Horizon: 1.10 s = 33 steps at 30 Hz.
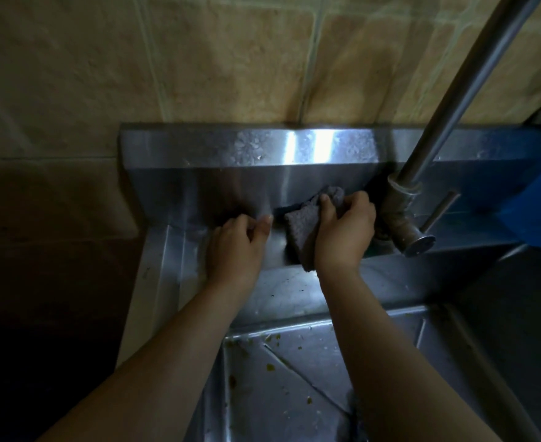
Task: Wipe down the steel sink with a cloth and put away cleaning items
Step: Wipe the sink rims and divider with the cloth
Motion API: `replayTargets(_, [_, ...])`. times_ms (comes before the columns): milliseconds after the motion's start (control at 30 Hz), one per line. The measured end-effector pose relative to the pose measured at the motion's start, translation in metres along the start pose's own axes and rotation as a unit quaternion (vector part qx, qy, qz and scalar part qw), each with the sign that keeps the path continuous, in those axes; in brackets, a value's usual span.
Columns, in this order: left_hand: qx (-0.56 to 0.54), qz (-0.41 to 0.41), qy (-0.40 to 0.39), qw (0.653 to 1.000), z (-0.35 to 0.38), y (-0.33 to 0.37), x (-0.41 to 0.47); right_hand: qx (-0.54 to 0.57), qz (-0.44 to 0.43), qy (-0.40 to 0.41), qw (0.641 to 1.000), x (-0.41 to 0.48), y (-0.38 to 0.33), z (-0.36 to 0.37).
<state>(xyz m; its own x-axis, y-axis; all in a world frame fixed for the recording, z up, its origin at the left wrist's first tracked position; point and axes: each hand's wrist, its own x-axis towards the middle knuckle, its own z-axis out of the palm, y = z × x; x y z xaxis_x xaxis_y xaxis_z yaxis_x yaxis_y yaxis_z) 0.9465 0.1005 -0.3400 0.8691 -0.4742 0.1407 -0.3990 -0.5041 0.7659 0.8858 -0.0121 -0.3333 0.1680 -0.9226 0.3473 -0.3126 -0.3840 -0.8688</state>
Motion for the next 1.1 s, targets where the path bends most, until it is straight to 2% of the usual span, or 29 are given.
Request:
replayTargets(100, [0.000,-0.001,-0.006,1.000,-0.001,0.000,0.000,-0.012,0.000,0.001,1.000,-0.002,0.001,0.000])
replayTargets(300, [-0.008,0.001,-0.004,1.000,-0.002,0.000,0.000,0.152,0.036,-0.041,0.987,0.001,0.001,-0.010])
replayTargets(567, [-0.090,0.011,-0.001,0.996,-0.013,-0.004,-0.004,0.200,-0.033,-0.069,0.977,-0.002,-0.018,-0.026])
replayTargets(700, [-0.138,-0.022,-0.026,0.990,-0.023,0.002,-0.017,0.217,-0.037,-0.075,0.973,-0.009,-0.035,-0.044])
replayTargets(900, [-0.172,-0.025,-0.044,0.984,-0.053,0.025,-0.048,0.230,0.063,-0.077,0.968,-0.038,-0.045,-0.078])
replayTargets(1100, [-0.181,-0.022,-0.041,0.982,-0.089,0.058,-0.095,0.252,0.165,-0.091,0.949,-0.071,-0.074,-0.127])
